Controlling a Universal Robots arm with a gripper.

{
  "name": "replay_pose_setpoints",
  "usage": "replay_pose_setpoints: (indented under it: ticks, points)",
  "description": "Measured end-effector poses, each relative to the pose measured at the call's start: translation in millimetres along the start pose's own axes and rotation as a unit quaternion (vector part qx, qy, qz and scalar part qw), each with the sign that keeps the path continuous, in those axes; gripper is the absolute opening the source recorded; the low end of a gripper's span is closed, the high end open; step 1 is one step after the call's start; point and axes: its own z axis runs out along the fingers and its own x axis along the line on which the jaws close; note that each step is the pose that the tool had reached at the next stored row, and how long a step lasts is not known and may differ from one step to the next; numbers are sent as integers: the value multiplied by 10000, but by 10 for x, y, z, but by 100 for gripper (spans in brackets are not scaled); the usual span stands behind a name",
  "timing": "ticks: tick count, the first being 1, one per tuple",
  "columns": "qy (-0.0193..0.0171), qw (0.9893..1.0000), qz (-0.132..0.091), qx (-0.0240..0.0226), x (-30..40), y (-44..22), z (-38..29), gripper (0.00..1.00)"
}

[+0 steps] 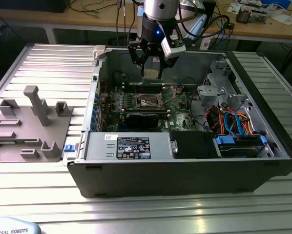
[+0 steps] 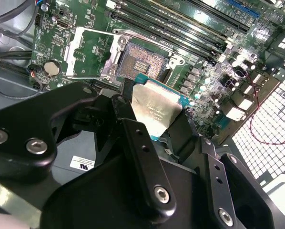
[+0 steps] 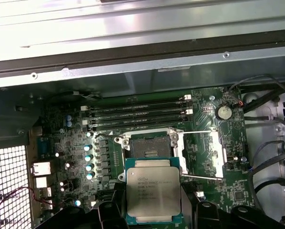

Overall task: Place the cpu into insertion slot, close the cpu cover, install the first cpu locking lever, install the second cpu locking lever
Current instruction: 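Place the cpu into insertion slot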

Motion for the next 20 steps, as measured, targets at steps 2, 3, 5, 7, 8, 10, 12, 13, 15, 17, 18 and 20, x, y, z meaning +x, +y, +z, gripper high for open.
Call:
replay_pose_setpoints:
  ticks: [2,3,5,7,8,10,12,13,15,17,18,20]
  points:
    - [-1,10000,14,3,0,0,2,54]
    - [-2,10000,25,4,0,0,4,54]
    - [-3,10000,41,8,0,0,6,54]
    - [-4,10000,58,11,0,0,8,54]
    - [-4,10000,69,14,0,0,10,54]
    - [-6,10000,85,18,0,-1,13,54]
    - [-7,9999,99,21,0,-1,15,54]
    - [-7,9999,104,22,0,-1,16,54]
    - [-8,9999,115,26,0,-1,17,54]
    - [-9,9999,124,30,0,-1,19,54]
    - [-10,9999,130,32,0,-1,20,54]
    - [-11,9999,146,38,0,-1,23,54]
